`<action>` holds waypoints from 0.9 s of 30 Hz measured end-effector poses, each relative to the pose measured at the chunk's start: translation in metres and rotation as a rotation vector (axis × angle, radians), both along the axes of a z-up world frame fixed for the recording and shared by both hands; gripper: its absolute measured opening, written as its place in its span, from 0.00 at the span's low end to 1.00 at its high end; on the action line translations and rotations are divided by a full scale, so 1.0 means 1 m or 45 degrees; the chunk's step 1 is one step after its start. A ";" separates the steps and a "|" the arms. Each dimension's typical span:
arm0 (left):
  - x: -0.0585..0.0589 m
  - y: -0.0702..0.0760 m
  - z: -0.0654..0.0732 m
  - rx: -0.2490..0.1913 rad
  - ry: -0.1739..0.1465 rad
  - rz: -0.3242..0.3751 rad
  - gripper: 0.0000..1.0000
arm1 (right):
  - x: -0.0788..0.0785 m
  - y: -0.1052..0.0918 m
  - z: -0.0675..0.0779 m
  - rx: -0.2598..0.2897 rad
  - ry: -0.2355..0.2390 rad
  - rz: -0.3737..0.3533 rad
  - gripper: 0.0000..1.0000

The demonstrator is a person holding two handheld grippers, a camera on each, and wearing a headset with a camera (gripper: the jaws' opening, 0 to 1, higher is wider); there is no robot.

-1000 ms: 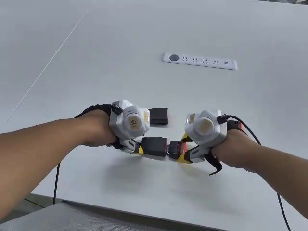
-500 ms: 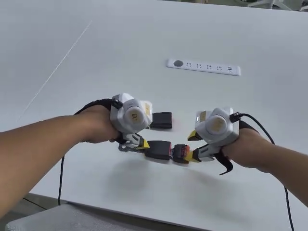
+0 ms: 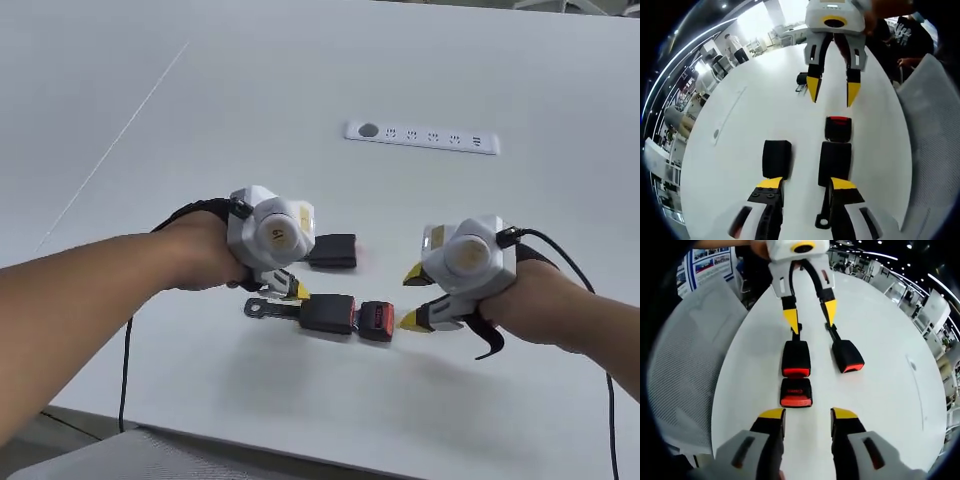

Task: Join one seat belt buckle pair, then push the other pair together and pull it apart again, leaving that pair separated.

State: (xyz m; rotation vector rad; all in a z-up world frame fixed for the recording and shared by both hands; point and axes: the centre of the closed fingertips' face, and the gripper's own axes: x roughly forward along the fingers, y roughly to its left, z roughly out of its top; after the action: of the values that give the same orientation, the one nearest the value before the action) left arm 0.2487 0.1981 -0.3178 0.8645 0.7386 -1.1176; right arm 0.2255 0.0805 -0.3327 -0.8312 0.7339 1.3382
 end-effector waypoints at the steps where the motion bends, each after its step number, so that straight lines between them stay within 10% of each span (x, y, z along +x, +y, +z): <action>1: 0.002 -0.001 0.001 -0.003 -0.006 -0.004 0.37 | 0.001 -0.002 0.000 -0.001 -0.001 -0.003 0.36; 17: 0.051 -0.008 0.002 -0.034 -0.038 0.005 0.47 | 0.035 -0.083 -0.002 -0.088 -0.035 -0.137 0.37; 27: 0.067 0.000 -0.026 0.042 0.010 -0.073 0.47 | 0.070 -0.146 0.001 -0.133 -0.056 -0.250 0.37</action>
State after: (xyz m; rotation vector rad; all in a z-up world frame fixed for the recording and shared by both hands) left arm 0.3159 0.1986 -0.3433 0.9146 0.7445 -1.1634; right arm 0.2955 -0.0650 -0.3316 -0.8462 0.8344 1.1109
